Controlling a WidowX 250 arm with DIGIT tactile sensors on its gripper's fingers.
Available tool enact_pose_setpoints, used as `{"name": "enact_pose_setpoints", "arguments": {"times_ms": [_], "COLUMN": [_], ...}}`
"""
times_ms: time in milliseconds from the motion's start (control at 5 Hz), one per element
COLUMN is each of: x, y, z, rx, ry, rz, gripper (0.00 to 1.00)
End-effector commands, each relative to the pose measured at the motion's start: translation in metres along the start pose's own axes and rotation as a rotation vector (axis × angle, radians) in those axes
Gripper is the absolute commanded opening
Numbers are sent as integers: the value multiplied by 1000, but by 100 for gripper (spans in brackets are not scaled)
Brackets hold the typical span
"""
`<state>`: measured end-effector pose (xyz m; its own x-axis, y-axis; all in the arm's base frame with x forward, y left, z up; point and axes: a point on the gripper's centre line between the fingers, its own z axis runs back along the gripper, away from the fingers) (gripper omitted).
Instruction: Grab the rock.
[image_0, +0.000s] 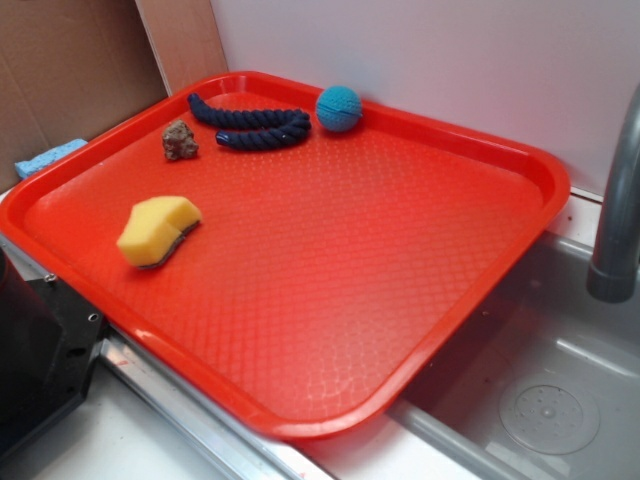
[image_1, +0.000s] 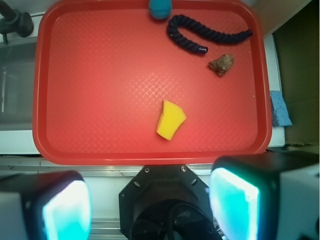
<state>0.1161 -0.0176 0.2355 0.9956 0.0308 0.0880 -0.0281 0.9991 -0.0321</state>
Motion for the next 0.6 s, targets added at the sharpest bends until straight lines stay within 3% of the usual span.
{"name": "enact_pose_setpoints", "arguments": {"times_ms": [0,200,400], "x": [0,15,28], "y": [0,12,31], "z": [0,-6,-19], "rx": [0,-51,-35], "ry": [0,26,9], "rz": [0,123,346], "gripper": [100,100,100]}}
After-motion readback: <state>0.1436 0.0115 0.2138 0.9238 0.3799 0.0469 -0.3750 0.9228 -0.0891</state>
